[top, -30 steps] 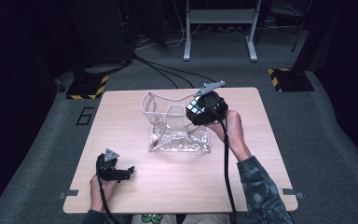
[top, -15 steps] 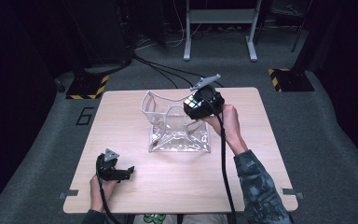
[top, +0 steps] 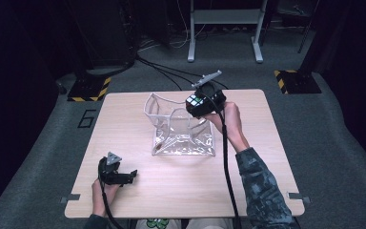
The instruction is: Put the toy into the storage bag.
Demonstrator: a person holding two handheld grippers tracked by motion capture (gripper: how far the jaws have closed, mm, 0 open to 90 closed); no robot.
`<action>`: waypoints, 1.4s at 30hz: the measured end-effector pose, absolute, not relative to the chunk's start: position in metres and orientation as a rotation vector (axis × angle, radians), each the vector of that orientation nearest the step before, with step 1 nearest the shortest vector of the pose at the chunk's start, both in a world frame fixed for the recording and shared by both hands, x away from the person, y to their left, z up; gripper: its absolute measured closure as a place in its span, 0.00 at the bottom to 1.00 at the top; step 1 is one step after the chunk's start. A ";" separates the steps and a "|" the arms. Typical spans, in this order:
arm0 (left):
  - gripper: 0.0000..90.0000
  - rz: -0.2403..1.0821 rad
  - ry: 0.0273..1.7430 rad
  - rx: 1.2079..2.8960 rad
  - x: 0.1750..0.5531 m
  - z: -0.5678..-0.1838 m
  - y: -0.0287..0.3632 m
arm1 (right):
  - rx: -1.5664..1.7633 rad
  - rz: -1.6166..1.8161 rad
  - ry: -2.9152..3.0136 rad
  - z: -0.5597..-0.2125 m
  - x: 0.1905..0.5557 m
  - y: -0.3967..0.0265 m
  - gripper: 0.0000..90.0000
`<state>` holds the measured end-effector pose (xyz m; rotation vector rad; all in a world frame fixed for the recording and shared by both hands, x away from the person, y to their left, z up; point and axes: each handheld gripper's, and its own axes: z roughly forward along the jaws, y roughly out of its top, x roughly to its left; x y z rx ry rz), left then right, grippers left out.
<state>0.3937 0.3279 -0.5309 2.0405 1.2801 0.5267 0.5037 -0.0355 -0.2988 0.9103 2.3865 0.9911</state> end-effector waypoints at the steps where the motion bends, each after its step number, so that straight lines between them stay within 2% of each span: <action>1: 0.02 0.527 1.280 2.040 0.394 -0.531 0.328 | 0.905 0.988 2.392 -0.299 0.505 -0.035 0.37; 42: 0.03 0.523 1.278 2.037 0.394 -0.531 0.328 | 1.087 0.815 2.442 -0.342 0.555 -0.029 0.37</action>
